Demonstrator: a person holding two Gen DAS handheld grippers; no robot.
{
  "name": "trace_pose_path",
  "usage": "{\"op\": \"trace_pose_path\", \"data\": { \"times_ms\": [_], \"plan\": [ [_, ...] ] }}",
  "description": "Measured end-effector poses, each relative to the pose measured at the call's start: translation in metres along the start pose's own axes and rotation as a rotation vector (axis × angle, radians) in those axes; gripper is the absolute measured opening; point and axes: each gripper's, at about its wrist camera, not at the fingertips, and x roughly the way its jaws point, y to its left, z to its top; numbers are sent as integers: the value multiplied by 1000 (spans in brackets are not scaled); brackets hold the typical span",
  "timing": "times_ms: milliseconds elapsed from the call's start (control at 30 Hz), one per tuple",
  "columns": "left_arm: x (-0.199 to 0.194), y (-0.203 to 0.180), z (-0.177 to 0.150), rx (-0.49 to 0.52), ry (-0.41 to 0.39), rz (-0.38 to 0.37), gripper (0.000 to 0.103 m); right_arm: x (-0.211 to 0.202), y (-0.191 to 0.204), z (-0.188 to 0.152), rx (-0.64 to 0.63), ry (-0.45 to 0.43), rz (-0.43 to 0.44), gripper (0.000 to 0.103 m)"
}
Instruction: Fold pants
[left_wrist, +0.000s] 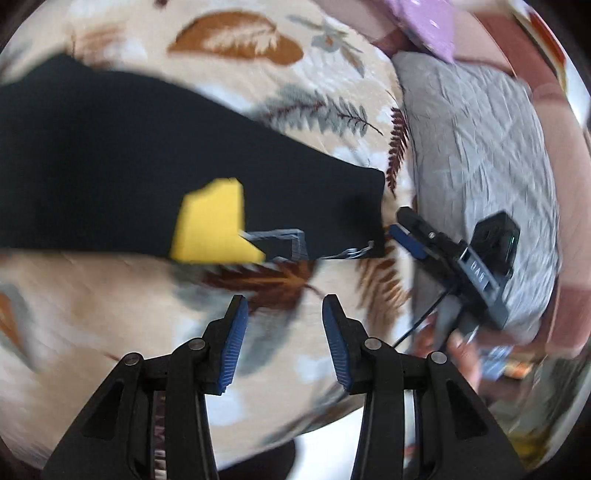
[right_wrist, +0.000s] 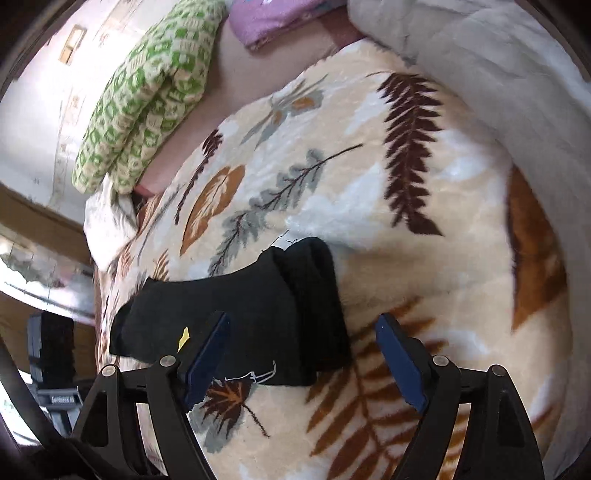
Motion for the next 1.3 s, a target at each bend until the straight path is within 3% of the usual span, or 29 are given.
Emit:
{"op": "trace_pose_path", "data": {
  "times_ms": [333, 400, 567, 733, 833, 967, 1167, 1233, 1300],
  "plan": [
    [56, -14, -3, -302, -7, -109, 38, 5, -17, 9, -18, 31, 89, 82],
    [56, -16, -3, -292, 5, -123, 38, 5, -19, 13, -23, 29, 103, 83],
    [33, -12, 3, -255, -60, -84, 38, -2, -1, 19, -123, -37, 188, 80],
    [7, 14, 13, -272, -103, -60, 38, 15, 18, 20, -169, 18, 171, 72],
    [-28, 42, 18, -243, -169, -3, 38, 21, 22, 18, -153, 24, 180, 66],
    [-89, 101, 28, -243, -266, 130, 38, 24, 30, 10, -173, 31, 153, 67],
    [-201, 229, 53, -328, -395, 368, 41, 37, 35, -1, -189, 93, 73, 67],
    [-218, 262, 62, -349, -376, 389, 41, 38, 36, -3, -189, 83, 55, 68],
    [-222, 287, 70, -350, -325, 351, 41, 39, 35, -3, -175, 81, 48, 72]
  ]
}}
